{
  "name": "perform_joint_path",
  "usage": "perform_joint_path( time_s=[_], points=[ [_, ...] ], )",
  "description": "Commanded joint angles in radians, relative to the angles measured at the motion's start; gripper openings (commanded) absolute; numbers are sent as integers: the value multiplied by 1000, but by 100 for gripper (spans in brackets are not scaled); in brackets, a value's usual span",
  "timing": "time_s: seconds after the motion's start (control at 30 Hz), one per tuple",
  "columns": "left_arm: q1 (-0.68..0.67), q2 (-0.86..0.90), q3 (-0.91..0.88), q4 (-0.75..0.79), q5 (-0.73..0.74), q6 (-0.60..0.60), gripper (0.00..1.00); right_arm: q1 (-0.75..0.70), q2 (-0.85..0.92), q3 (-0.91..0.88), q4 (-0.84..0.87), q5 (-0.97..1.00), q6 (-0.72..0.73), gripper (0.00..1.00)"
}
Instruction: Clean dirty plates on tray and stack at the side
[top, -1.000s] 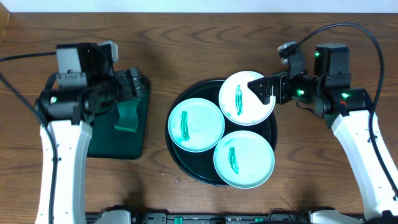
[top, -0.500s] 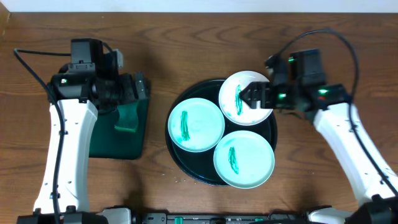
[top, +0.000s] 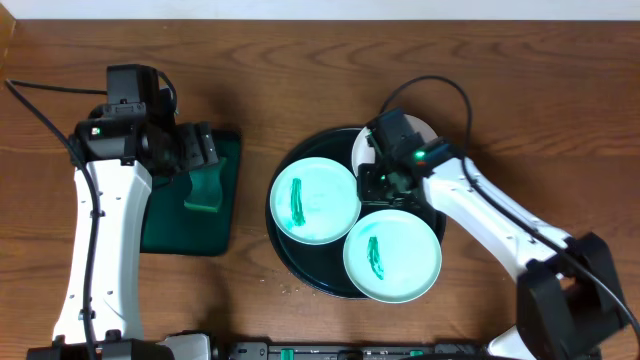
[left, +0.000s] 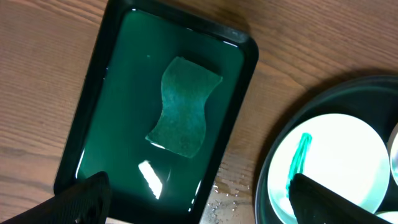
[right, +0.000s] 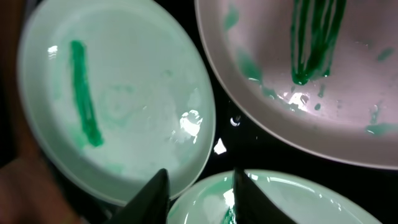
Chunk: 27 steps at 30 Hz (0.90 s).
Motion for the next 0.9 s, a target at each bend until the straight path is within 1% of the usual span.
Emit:
perform_joint_path(
  time_s=[0.0, 0.2, 0.4, 0.53, 0.63, 0.67, 0.7, 0.73, 0.77, 0.87],
  points=[
    [3, 9, -23, 3, -32, -17, 91, 18, 58, 18, 18, 57, 32, 28],
    [3, 60, -27, 8, -42, -18, 91, 19, 131, 18, 72, 31, 31, 22],
    [3, 109, -27, 18, -43, -17, 91, 32, 158, 18, 135, 21, 31, 22],
    [3, 138, -27, 18, -43, -17, 91, 34, 193, 20, 128, -33, 42, 22],
    [3, 147, -27, 19, -43, -16, 91, 35, 195, 20, 118, -19, 61, 21],
    [3, 148, -27, 20, -46, -16, 92, 35, 195, 20, 117, -11, 69, 19],
    [3, 149, -27, 22, -49, -16, 91, 35, 199, 20, 117, -5, 77, 11],
    [3, 150, -27, 22, -51, -16, 91, 35, 203, 20, 118, -5, 80, 5],
    [3, 151, -27, 22, -53, -16, 91, 35, 212, 21, 119, -5, 90, 1],
    [3, 160, -42, 22, -53, -16, 92, 34, 229, 31, 116, -10, 99, 1]
  ],
)
